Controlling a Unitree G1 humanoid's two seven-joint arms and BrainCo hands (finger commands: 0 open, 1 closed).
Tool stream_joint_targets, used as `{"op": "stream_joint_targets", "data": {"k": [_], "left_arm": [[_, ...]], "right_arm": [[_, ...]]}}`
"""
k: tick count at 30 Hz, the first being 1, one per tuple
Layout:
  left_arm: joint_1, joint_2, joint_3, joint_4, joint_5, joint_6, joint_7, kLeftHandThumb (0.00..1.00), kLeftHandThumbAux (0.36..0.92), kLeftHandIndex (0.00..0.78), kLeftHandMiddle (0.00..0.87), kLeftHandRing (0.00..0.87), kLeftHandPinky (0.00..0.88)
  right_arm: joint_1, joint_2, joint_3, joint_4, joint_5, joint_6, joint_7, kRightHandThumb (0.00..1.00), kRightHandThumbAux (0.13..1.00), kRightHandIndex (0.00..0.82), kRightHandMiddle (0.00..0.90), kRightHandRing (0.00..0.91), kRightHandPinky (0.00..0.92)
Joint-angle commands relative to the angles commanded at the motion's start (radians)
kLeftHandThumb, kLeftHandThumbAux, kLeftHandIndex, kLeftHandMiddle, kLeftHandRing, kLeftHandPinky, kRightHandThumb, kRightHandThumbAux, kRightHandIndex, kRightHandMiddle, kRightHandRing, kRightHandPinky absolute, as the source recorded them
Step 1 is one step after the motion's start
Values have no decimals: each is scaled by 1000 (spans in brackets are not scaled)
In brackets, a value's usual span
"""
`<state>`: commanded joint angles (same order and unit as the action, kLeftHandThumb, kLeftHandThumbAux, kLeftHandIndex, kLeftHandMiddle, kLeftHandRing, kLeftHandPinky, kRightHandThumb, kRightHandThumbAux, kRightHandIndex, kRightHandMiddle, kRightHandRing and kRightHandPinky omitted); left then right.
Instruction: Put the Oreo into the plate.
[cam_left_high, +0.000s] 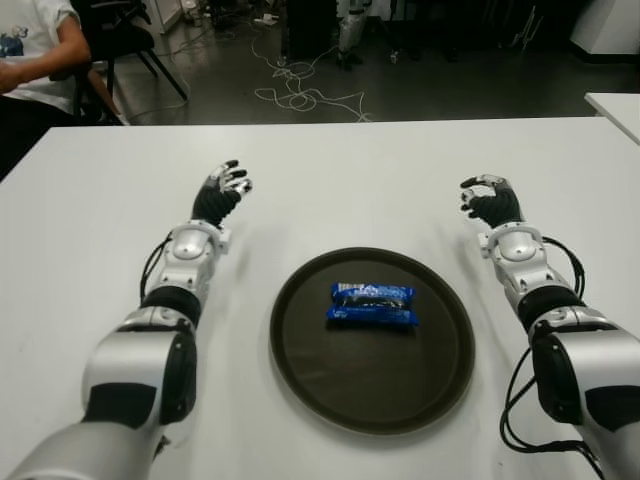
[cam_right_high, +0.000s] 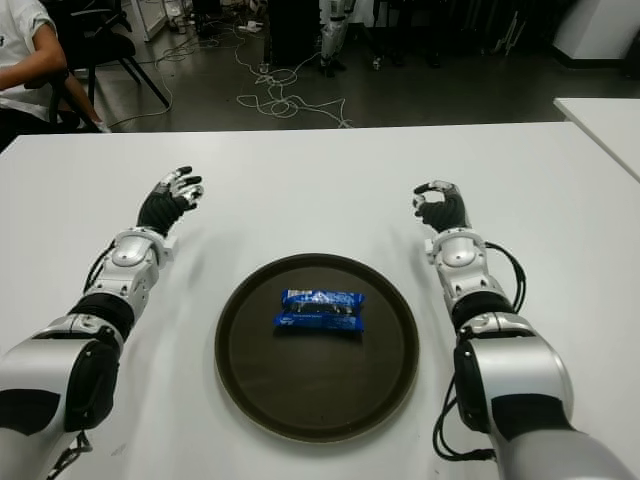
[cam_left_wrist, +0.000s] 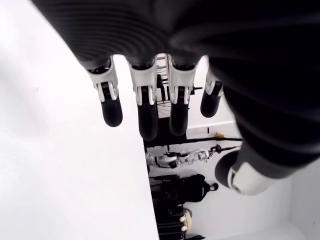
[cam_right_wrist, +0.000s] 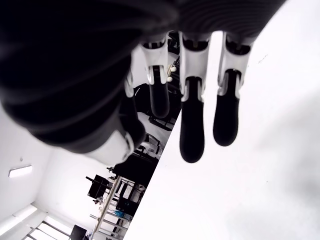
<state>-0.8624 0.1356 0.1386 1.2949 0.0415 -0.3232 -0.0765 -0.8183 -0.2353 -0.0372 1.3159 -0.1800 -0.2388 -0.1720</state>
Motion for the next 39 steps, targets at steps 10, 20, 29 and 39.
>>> {"op": "stream_joint_targets", "data": {"k": [10,20,29,39], "left_arm": [[-1,2,-2,1,-2,14,-4,120,620,128,203,182,169],[0,3,-3,2,-2,16,-12,98,656,141,213,192,177],[-2,6,-13,4,9,24,-19,75,662,142,204,184,186],[-1,6,-16,3,14,23,-13,40,695,167,221,204,204]], "right_arm": [[1,1,-2,0,-6,-1,-7,677,728,412,466,493,506],[-1,3,-7,1,-4,8,-8,677,727,412,462,494,513],[-3,3,3,2,-16,12,-24,672,729,411,467,499,528],[-3,3,11,0,-17,10,-35,671,729,411,473,506,530]]}}
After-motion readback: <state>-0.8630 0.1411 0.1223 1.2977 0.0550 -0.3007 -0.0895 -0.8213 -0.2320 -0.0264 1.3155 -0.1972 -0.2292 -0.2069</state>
